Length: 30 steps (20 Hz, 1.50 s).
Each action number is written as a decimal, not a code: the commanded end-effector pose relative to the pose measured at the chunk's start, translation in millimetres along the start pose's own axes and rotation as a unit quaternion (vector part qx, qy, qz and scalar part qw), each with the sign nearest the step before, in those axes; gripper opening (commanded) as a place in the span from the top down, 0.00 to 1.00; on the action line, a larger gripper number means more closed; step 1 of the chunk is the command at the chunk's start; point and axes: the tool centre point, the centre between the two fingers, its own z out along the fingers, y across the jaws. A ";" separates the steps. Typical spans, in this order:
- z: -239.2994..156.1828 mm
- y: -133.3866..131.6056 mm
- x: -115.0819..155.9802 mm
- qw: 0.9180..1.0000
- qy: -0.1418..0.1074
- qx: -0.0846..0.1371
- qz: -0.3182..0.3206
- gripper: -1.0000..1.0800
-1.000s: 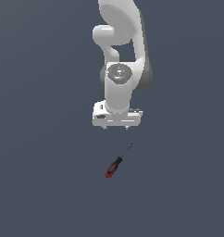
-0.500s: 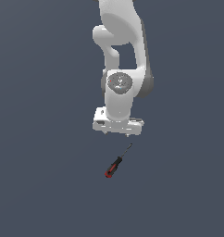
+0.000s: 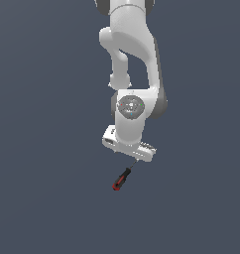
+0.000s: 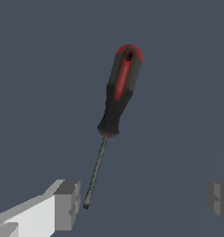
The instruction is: Pick up the object and move it to a goal position.
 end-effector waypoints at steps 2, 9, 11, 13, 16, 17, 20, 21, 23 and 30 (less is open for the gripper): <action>10.7 -7.6 10.4 0.999 0.003 0.001 0.044 0.04; 26.3 -18.2 23.5 0.995 0.008 0.003 0.103 0.04; 29.2 -20.2 25.7 0.994 0.008 0.004 0.113 0.04; 31.4 -21.6 27.3 0.993 0.009 0.004 0.121 0.04; 33.3 -22.9 28.7 0.992 0.010 0.004 0.128 0.04; 33.6 -23.1 28.9 0.992 0.010 0.004 0.129 0.04; 33.8 -22.9 28.4 0.992 0.009 0.004 0.127 0.04; 35.0 -23.0 28.4 0.992 0.009 0.004 0.127 0.04; 39.7 -22.8 28.5 0.992 0.009 0.004 0.128 0.04; 74.4 -22.8 28.4 0.992 0.010 0.004 0.129 0.04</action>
